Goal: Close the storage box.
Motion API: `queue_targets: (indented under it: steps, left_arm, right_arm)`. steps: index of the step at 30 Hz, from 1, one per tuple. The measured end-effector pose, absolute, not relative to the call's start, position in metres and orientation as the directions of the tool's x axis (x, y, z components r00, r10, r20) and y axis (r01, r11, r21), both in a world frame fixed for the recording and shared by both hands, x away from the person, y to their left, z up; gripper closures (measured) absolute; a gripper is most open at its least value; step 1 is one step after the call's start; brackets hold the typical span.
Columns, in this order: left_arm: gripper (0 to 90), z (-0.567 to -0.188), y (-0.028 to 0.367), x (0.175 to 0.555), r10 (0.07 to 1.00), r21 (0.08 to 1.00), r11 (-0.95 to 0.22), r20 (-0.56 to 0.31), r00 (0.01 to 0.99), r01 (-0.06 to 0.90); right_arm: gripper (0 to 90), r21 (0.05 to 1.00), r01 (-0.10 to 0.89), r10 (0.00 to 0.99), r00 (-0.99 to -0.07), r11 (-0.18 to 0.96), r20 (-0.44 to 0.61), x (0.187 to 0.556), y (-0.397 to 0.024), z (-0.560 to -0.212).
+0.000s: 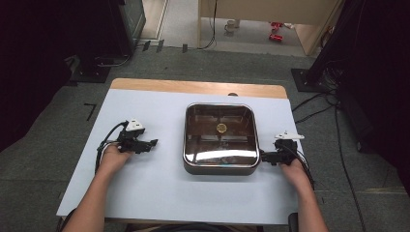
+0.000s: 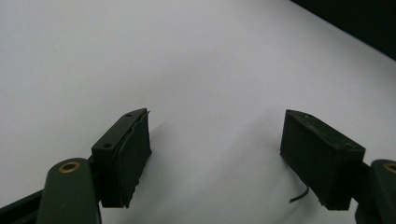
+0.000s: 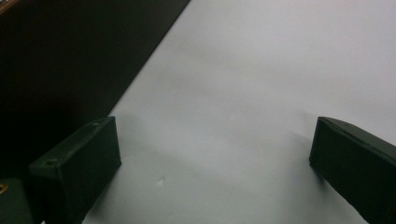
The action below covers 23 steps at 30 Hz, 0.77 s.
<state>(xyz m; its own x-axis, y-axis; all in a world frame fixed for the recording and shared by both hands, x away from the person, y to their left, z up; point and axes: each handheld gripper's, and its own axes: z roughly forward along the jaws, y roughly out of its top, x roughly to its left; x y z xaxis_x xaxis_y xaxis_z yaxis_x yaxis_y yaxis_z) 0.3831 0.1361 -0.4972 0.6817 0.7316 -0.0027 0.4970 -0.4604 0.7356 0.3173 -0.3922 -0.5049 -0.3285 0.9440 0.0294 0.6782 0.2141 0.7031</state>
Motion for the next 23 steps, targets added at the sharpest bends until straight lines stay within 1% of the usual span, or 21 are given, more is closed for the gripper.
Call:
queue_targets:
  steps: [23]
  left_arm:
    - [23.5,-0.4971,0.1353,0.3827,0.738,0.735,-0.457,-0.001,0.675,0.501]
  right_arm:
    - [1.2,0.703,0.678,0.944,-0.328,0.214,0.029,0.3174,-0.3922,-0.5049]
